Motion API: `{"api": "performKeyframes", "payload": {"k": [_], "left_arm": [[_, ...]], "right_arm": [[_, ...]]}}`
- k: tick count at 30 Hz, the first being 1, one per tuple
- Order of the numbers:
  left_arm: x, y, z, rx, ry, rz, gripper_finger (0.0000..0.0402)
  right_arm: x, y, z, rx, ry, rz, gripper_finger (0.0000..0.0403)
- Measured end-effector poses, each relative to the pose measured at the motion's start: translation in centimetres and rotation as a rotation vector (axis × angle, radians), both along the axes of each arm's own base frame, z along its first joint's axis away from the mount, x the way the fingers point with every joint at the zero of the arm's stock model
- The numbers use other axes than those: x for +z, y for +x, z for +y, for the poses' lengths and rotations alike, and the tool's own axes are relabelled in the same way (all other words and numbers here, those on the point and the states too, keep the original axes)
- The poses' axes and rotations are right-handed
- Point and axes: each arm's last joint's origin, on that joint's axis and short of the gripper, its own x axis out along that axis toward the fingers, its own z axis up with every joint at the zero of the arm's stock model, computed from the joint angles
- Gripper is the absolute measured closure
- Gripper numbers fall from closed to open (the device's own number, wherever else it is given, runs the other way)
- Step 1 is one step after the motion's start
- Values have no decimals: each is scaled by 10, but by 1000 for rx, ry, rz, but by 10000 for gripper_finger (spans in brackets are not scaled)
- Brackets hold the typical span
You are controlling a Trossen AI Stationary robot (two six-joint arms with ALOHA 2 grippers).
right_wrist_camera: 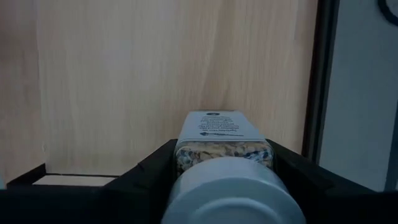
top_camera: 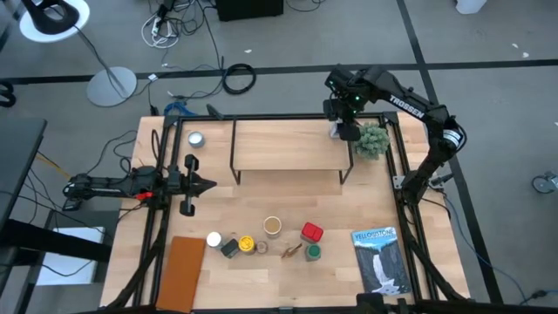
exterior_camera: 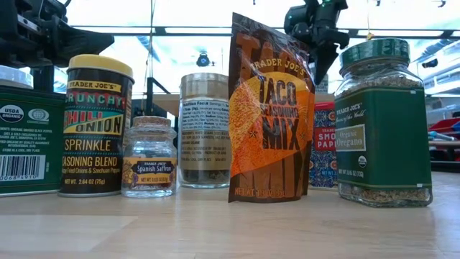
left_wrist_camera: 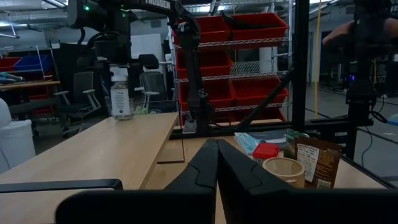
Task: Shelf spices
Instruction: Put the right white seasoning bottle on the shelf
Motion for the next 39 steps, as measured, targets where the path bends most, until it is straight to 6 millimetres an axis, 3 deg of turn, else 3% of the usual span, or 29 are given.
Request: {"api": "performKeyframes", "payload": {"k": [19,39], "left_arm": [[0,0,0,0,0,-1,390],[0,0,0,0,0,-1,390]], "right_arm": [[1,-1,-1,-53,15,-8,168],[0,-4,-1,-64,-6,36,162]]}}
